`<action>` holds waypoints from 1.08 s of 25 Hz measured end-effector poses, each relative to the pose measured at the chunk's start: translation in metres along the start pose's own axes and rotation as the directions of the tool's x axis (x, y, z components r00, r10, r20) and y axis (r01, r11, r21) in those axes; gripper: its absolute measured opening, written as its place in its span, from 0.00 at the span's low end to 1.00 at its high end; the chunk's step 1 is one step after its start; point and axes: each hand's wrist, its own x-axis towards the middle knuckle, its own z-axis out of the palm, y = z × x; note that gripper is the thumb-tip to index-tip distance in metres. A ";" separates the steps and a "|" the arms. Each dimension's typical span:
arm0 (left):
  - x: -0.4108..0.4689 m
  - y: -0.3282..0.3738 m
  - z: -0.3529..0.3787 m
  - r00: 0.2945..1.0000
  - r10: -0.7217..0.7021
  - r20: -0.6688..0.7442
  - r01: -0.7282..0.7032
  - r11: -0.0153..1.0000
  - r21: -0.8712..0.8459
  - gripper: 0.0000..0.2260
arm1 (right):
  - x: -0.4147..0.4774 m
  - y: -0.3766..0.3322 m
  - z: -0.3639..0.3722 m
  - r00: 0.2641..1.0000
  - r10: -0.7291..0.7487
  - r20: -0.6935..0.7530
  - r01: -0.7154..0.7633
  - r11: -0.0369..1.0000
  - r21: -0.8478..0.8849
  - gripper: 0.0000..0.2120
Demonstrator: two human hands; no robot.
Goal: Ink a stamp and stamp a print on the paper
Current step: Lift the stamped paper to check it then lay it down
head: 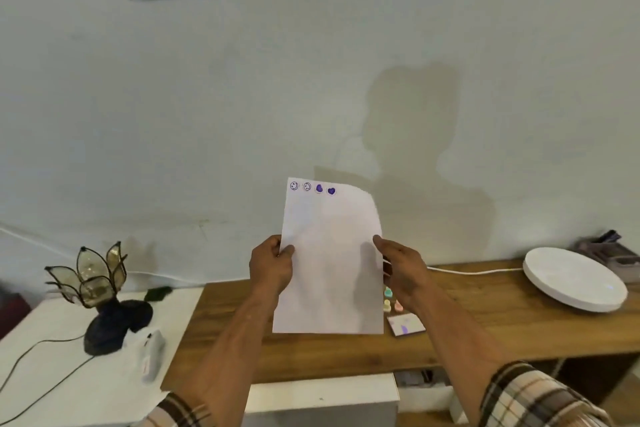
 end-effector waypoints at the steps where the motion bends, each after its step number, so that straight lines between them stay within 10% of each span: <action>1: -0.005 0.013 -0.006 1.000 0.028 -0.005 -0.028 0.999 -0.033 0.06 | -0.006 -0.010 0.002 0.998 -0.061 -0.011 0.061 0.998 -0.015 0.15; 12: -0.028 0.094 -0.035 0.997 0.062 -0.043 -0.073 0.947 -0.314 0.03 | -0.055 -0.103 0.024 0.918 -0.380 -0.113 0.370 0.924 -0.096 0.08; 27: -0.022 0.107 -0.046 0.997 0.074 -0.024 -0.078 0.936 -0.343 0.07 | -0.055 -0.122 0.029 0.903 -0.396 -0.165 0.402 0.916 0.006 0.09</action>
